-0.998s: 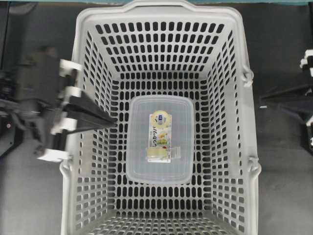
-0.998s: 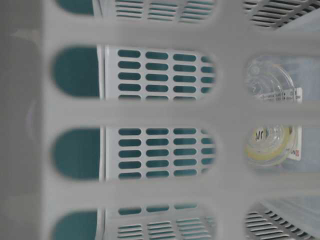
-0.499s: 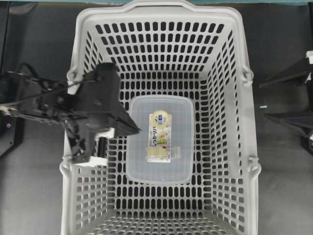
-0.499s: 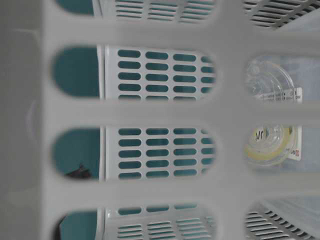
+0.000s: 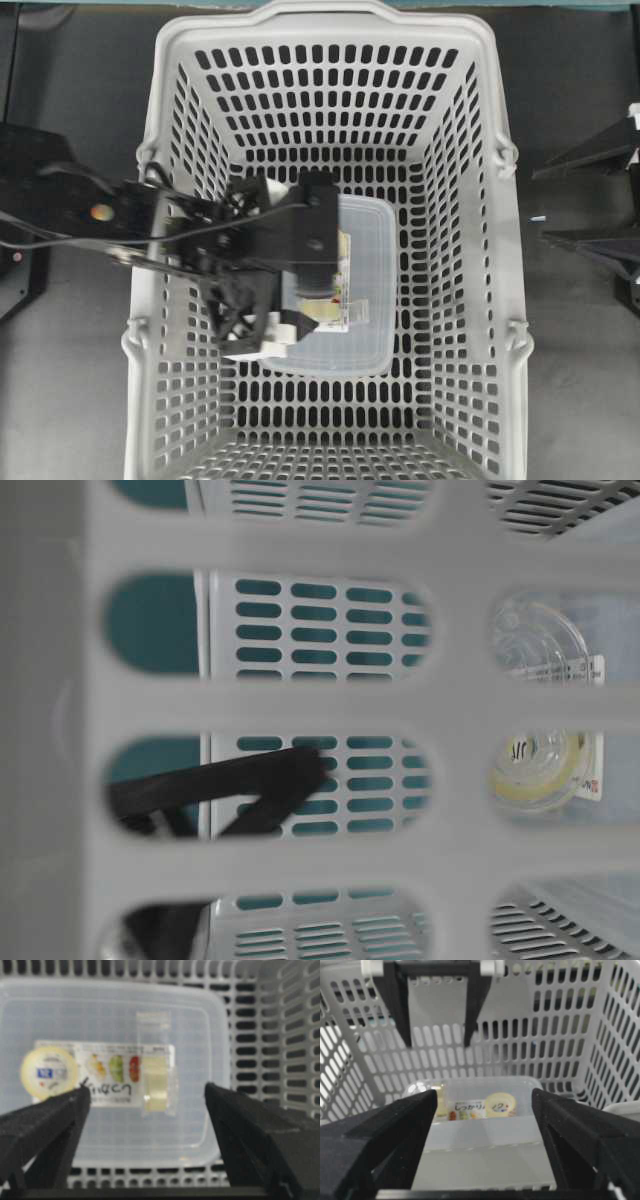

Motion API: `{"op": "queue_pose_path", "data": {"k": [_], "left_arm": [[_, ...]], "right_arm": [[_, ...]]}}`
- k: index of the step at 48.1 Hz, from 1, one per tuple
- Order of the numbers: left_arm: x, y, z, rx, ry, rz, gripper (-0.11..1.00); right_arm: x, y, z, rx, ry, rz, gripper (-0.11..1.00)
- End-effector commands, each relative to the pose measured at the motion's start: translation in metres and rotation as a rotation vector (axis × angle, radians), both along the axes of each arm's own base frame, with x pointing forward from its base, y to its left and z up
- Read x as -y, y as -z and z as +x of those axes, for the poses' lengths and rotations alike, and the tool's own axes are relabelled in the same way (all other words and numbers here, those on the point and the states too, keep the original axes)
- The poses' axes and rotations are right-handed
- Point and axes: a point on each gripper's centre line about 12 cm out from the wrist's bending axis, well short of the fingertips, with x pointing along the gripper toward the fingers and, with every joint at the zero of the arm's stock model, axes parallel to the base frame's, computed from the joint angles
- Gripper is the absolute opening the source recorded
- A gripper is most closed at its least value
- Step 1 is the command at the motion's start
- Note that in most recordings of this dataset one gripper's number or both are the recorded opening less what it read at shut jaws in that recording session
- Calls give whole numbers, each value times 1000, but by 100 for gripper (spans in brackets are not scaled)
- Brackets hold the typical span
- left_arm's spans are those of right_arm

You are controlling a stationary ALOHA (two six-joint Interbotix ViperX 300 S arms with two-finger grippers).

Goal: Pick up the tape dispenser from the shopping basket with the left arm.

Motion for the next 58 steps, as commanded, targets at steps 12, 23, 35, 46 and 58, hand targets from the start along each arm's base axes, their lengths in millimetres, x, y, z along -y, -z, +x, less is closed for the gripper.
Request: {"op": "queue_pose_path", "data": {"k": [12,23,35,46,58], "left_arm": [[17,38,16,-83,11,-1,89],[19,62,26,-90,7,-4,87],[18,57,25,-90,23,7,41],[5,0,26,-64,-12,4,30],[0,-94,21,-35,-32,-1,30]], "right_arm": [[0,-5,-1,26,-1,6,73],[0,-2,-2,20,0,8,73],[0,-1,-2,21,0,8,73],[0,-1,-4,31,0,8,73],[0,-4,-7,46,0,9,73]]}}
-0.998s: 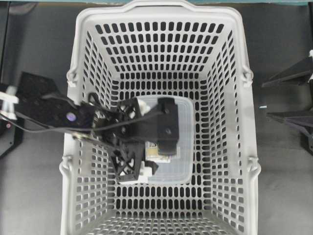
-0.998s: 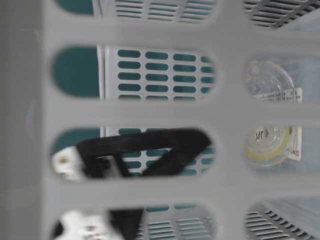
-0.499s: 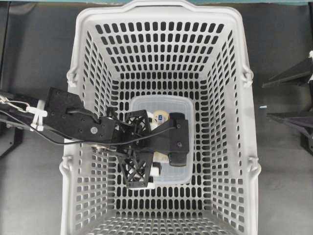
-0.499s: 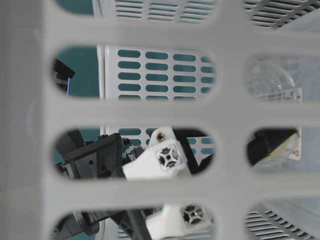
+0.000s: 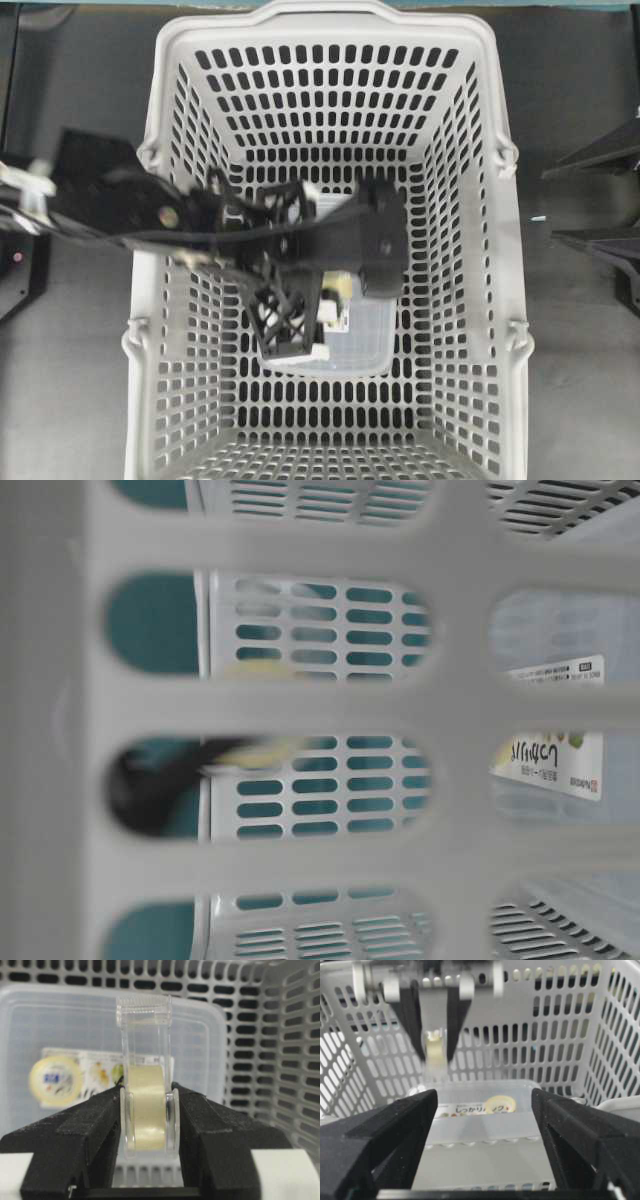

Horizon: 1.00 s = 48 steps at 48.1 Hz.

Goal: Pick up the tape dispenser from the shopping basket with the left arm.

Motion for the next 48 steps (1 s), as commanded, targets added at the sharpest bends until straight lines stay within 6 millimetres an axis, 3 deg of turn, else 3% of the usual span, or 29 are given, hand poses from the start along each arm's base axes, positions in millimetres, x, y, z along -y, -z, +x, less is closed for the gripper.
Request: {"op": "queue_pose_path", "data": {"k": [1,7,48], "left_arm": [[0,-55,-6,69,0,-5,30],[1,-66,-7,66,0,-5,30],[2,-54,-10,28,4,0,30]], "right_arm": [[0,-5,1,18,1,5,73],[0,-5,1,18,1,3,73],[0,-4,1,15,2,6,73]]}}
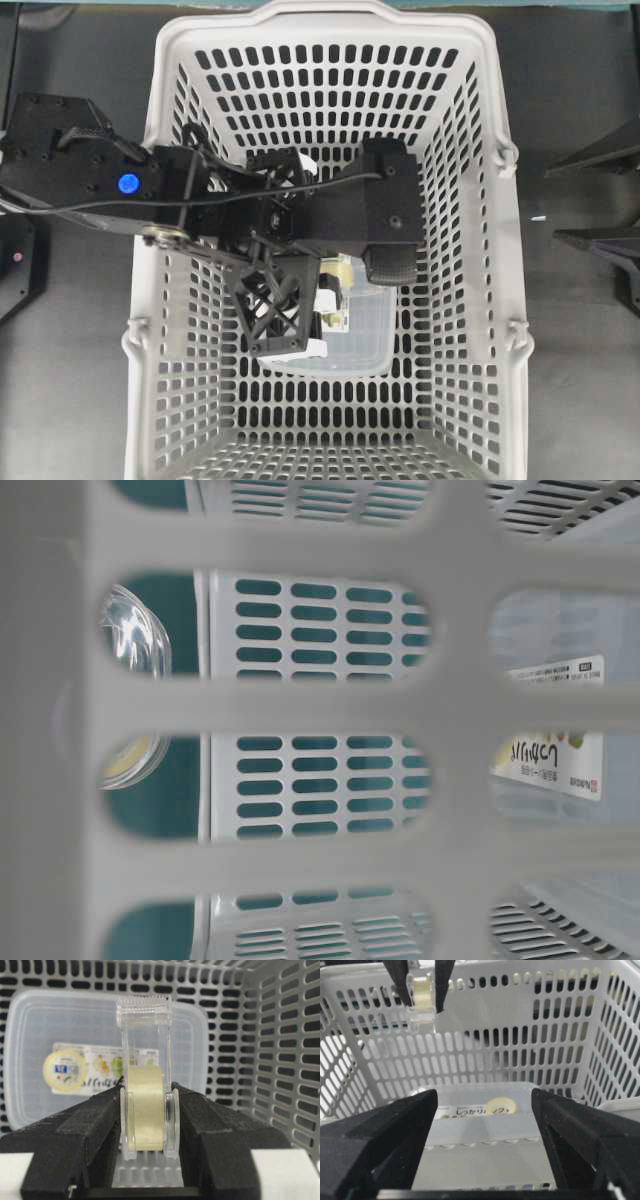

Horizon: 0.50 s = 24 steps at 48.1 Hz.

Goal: Pick up the tape dispenser from the shopping basket with the left arm.

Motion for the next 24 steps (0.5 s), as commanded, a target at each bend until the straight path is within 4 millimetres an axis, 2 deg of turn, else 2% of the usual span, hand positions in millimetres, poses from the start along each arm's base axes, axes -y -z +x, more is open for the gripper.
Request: {"op": "queue_pose_path", "data": {"k": [1,24], "left_arm": [[0,-15,-5,38,3,-2,30],[1,-8,-7,20,4,0,30]], "right_arm": [[0,-3,1,11,1,6,73],[0,-2,1,9,2,6,73]]}}
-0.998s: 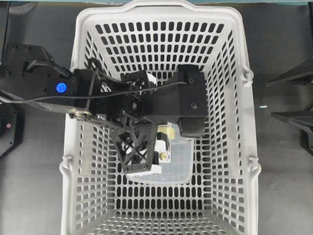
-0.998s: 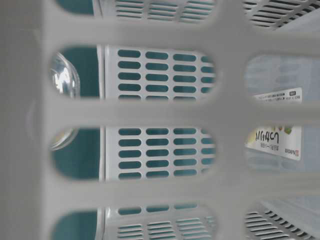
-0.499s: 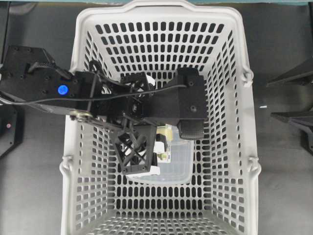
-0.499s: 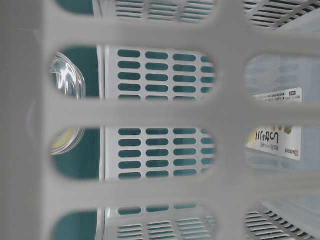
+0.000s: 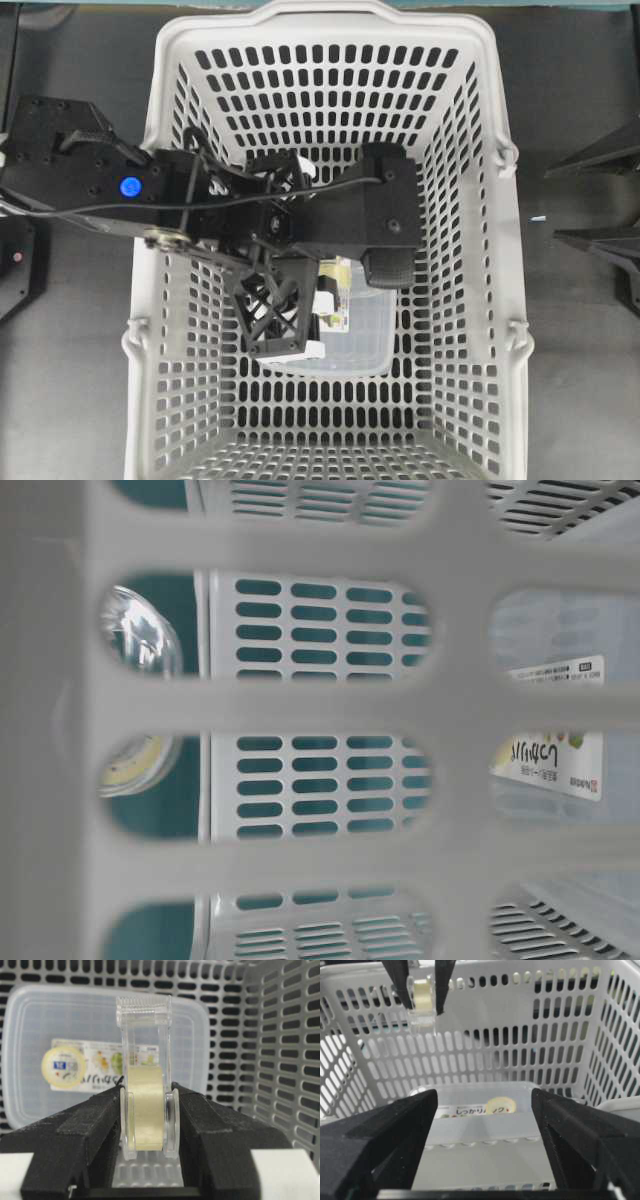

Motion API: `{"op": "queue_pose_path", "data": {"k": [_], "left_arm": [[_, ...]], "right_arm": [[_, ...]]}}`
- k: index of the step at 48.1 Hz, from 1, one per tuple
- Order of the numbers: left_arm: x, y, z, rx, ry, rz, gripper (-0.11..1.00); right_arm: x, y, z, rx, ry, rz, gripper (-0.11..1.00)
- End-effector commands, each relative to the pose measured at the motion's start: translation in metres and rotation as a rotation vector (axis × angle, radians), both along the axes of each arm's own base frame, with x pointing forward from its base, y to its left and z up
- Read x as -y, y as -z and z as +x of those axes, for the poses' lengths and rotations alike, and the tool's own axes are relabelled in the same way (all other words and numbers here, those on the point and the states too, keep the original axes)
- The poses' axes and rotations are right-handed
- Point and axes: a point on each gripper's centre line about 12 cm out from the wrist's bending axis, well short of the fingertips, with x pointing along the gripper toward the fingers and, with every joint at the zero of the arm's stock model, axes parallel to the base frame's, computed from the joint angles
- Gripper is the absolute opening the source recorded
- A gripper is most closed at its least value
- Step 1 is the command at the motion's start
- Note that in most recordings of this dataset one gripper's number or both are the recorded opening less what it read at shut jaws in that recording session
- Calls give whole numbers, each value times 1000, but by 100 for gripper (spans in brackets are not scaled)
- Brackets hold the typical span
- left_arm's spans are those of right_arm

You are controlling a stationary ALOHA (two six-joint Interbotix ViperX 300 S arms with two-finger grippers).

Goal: Pick up the tape dispenser from the shopping basket with the left arm.

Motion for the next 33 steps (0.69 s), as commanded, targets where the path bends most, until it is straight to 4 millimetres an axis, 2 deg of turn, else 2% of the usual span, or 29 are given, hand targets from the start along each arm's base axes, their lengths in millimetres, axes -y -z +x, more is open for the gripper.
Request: {"op": "queue_pose_path", "data": {"k": [1,33], "left_arm": [[0,-13,-6,34,3,0,30],[2,-13,-8,32,7,-2,30]], "right_arm": [[0,-3,1,11,2,5,73],[1,-4,0,18,8,5,73]]}}
